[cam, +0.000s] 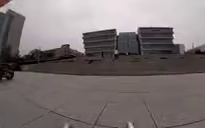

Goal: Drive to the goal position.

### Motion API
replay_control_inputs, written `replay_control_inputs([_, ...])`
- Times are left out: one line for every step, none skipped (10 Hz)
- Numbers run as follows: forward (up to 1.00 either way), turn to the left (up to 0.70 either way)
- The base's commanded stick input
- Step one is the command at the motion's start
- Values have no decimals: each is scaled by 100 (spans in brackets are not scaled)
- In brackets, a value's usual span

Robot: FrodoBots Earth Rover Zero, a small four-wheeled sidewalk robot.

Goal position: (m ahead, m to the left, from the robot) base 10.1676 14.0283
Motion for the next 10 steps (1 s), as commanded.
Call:
replay_control_inputs([70, 14])
replay_control_inputs([70, 14])
replay_control_inputs([70, 14])
replay_control_inputs([70, 14])
replay_control_inputs([70, 14])
replay_control_inputs([70, 14])
replay_control_inputs([70, 13])
replay_control_inputs([70, 11])
replay_control_inputs([70, 1])
replay_control_inputs([70, 0])
